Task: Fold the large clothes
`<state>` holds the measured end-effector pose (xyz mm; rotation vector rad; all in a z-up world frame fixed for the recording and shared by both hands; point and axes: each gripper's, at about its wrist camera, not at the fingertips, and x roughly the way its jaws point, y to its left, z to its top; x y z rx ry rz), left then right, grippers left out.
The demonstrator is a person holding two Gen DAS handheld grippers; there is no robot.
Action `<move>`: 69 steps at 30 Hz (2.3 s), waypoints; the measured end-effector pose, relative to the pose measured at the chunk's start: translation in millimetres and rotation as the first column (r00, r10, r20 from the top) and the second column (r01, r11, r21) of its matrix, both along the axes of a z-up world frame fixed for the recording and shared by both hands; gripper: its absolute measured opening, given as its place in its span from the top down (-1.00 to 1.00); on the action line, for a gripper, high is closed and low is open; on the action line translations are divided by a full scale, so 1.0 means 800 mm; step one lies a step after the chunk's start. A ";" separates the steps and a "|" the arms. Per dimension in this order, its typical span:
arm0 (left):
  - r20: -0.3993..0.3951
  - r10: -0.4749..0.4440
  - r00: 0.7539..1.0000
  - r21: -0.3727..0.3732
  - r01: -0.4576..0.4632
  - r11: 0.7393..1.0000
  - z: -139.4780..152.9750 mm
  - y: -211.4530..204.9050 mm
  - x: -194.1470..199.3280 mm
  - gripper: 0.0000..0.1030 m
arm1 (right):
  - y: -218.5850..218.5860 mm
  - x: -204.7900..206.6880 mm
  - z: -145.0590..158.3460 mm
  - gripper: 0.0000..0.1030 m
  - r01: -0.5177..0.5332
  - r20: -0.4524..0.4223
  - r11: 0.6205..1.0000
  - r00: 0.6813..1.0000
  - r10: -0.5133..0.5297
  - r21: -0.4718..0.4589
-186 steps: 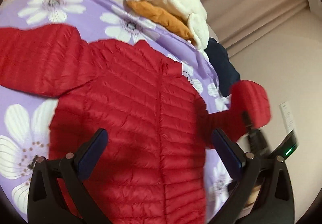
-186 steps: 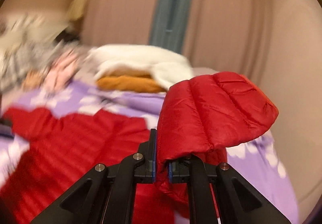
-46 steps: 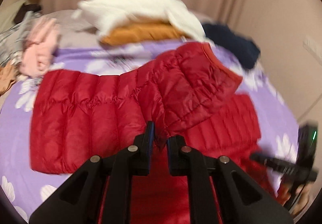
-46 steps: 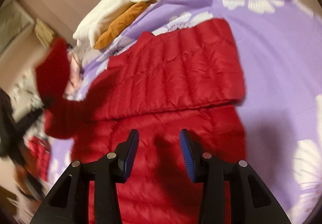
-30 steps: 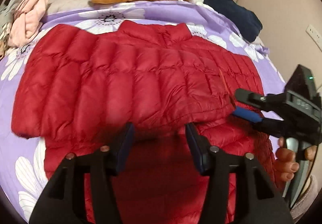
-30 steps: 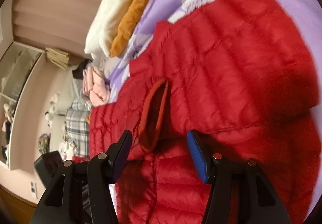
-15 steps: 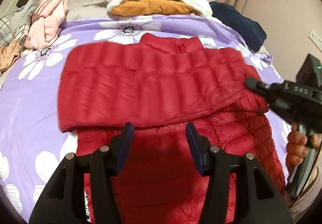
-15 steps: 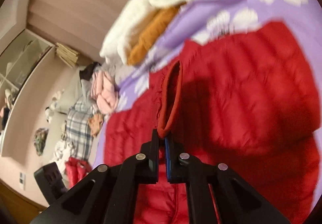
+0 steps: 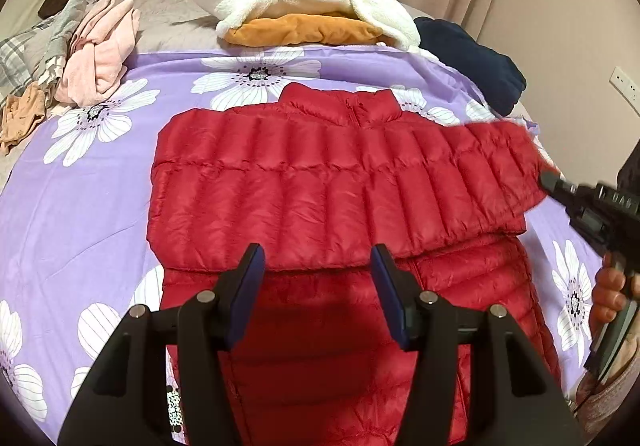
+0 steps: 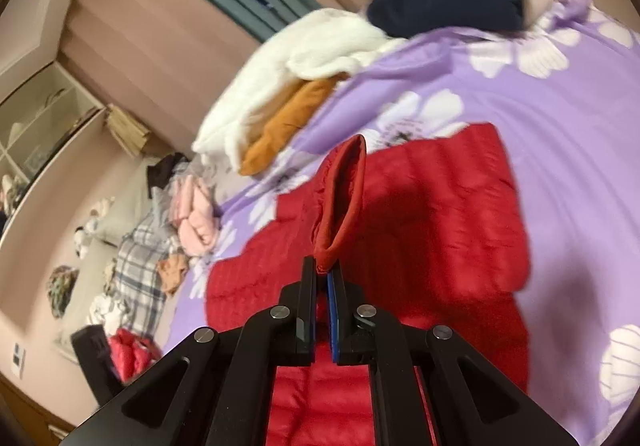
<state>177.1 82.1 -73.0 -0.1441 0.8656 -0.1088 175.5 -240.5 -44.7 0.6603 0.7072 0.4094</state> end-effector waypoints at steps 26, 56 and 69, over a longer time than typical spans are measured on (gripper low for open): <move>-0.055 0.069 0.996 0.046 -0.066 0.997 -0.034 0.015 0.044 -0.07 | -0.011 -0.007 -0.022 0.76 0.086 -0.025 0.894 0.994 -0.108 -0.440; -0.154 0.031 0.988 0.128 -0.011 0.992 -0.092 0.012 0.073 -0.08 | 0.028 0.017 -0.082 0.40 -0.084 -0.138 0.867 0.990 0.017 -0.492; -0.133 0.053 0.990 0.103 -0.039 0.994 -0.065 0.018 0.020 -0.14 | 0.003 -0.030 -0.037 0.39 -0.031 -0.046 0.888 0.999 0.011 -0.459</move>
